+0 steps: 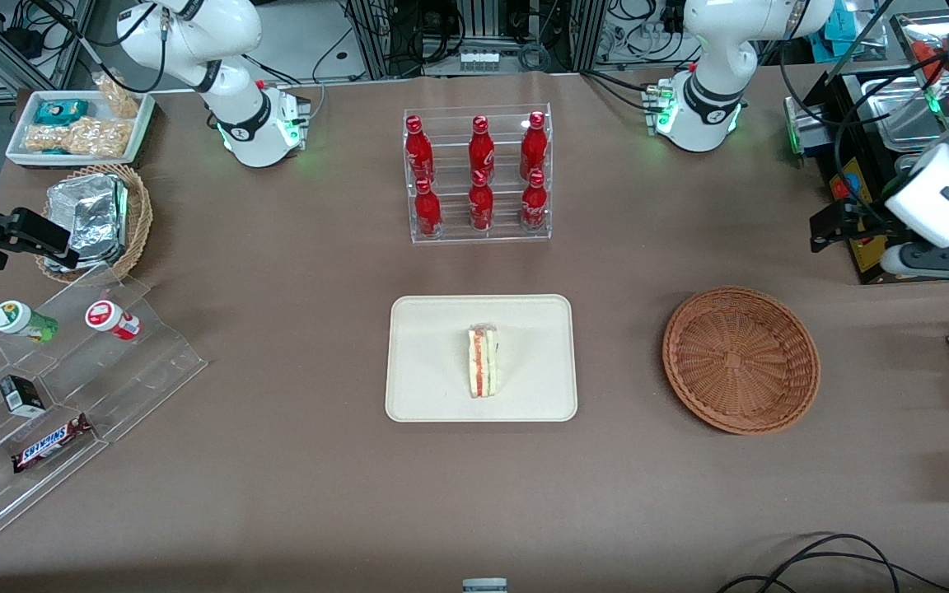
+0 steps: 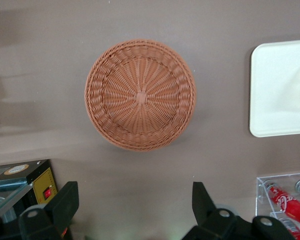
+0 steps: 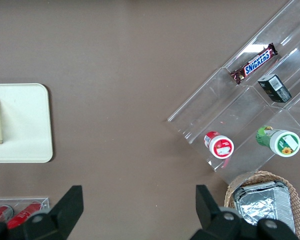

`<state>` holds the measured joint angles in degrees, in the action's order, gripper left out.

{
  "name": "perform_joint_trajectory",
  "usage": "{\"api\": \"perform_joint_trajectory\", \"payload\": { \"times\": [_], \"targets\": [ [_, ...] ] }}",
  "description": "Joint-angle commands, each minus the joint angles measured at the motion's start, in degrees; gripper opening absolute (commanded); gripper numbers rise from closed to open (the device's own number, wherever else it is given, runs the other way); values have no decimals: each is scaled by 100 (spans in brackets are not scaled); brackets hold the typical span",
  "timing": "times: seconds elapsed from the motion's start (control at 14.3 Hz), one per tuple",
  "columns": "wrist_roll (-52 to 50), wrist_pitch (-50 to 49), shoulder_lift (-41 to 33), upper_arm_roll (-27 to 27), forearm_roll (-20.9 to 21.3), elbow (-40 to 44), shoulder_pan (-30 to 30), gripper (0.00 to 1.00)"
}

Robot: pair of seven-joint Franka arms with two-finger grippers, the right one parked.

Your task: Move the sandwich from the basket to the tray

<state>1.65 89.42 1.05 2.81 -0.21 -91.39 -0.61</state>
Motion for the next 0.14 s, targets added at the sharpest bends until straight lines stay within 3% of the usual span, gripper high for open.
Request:
{"api": "perform_joint_trajectory", "payload": {
  "times": [0.0,0.07],
  "targets": [
    [99,-127,133,45,-128,245,87,100],
    [99,-127,124,36,-128,245,78,100]
  ]
}}
